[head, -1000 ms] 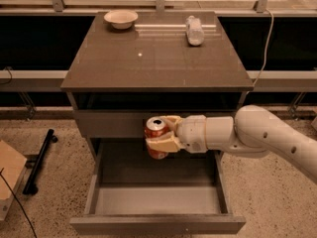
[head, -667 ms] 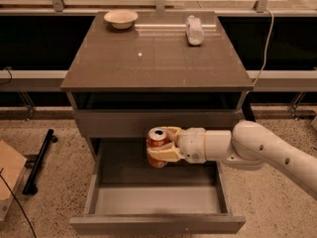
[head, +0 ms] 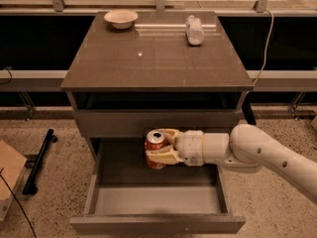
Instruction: Place coke can into middle drawer
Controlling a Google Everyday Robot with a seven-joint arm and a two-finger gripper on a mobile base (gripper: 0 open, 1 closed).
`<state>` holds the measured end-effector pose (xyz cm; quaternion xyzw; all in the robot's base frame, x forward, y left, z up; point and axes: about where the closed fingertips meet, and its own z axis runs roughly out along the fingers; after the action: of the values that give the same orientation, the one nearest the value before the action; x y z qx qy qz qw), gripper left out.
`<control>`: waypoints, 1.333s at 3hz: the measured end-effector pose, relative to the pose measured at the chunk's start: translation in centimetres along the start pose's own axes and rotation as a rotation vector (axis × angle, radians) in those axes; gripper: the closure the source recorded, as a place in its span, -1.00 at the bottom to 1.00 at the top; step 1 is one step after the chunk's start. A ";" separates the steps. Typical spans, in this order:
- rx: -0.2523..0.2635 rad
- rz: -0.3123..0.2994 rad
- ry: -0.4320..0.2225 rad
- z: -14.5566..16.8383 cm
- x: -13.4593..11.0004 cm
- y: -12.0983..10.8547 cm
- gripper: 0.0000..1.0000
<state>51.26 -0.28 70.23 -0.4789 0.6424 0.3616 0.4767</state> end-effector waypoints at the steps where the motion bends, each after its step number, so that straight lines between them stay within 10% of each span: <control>1: -0.013 -0.041 -0.017 1.0 1.1 0.4 1.00; 4: 0.006 -0.074 -0.068 3.7 8.3 0.3 1.00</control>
Offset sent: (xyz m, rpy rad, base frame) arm -0.0036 0.0151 -0.0659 0.0526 -0.1225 0.0442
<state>51.24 1.00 61.22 -0.4884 0.6088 0.3577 0.5128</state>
